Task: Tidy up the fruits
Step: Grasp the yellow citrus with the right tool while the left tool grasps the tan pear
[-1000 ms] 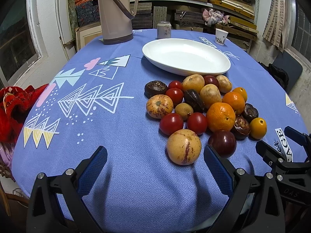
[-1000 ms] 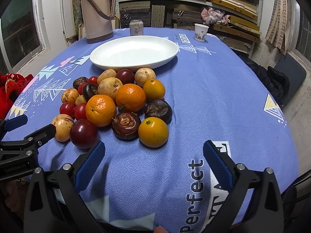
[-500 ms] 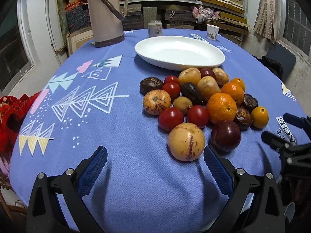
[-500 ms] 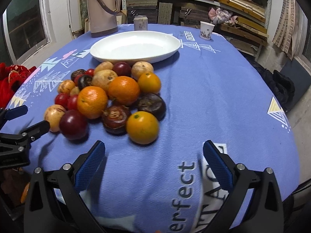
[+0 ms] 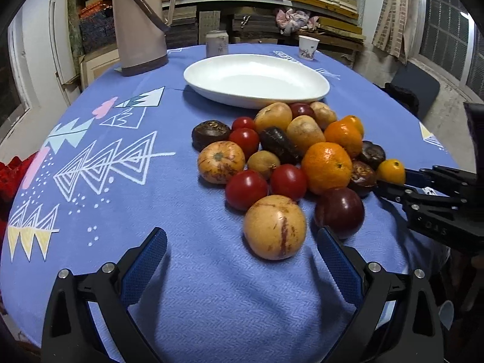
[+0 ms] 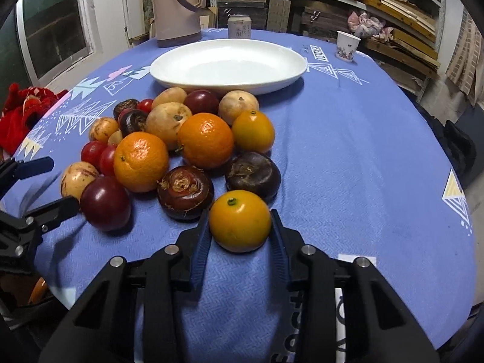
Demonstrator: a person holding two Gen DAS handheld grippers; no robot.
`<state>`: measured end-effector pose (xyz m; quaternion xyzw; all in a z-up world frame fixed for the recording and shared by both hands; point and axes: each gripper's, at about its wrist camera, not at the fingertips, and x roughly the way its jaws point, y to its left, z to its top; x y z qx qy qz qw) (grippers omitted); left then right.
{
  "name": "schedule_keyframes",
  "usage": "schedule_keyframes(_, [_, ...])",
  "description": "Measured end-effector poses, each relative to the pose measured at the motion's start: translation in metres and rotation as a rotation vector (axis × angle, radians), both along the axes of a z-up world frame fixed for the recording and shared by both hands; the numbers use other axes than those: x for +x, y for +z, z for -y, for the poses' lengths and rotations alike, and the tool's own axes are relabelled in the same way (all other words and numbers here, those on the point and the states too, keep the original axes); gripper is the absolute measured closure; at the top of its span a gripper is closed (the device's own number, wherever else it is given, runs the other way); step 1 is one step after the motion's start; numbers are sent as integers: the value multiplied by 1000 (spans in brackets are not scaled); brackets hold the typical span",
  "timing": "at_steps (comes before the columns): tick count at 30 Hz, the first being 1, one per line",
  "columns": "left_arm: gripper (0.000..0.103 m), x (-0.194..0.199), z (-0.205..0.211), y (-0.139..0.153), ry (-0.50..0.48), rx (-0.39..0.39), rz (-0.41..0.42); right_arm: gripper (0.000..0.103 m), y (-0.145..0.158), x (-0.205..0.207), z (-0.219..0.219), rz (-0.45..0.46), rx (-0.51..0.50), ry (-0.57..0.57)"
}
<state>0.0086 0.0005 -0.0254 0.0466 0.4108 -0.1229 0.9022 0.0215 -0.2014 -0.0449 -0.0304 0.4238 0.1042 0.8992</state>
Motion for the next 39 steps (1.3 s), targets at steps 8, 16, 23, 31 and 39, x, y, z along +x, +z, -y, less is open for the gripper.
schedule_keyframes(8, [20,1,11,3,-101,-103,-19,66,5,-6,15,-3,51,-7])
schedule_keyframes(16, [33,5,10,4,-135,-176,-62,66,2,-11,25,-5,82,-17])
schedule_keyframes(23, [44,15,-11,-4,-80,-202,-135,66,3,-15,27,2,88,-20])
schedule_keyframes(31, [60,15,20,-6,-80,-52,-50,66,2,-15,17,-5,76,-1])
schedule_keyframes(39, [60,10,5,12,-88,-103,-42,66,17,-16,20,25,135,30])
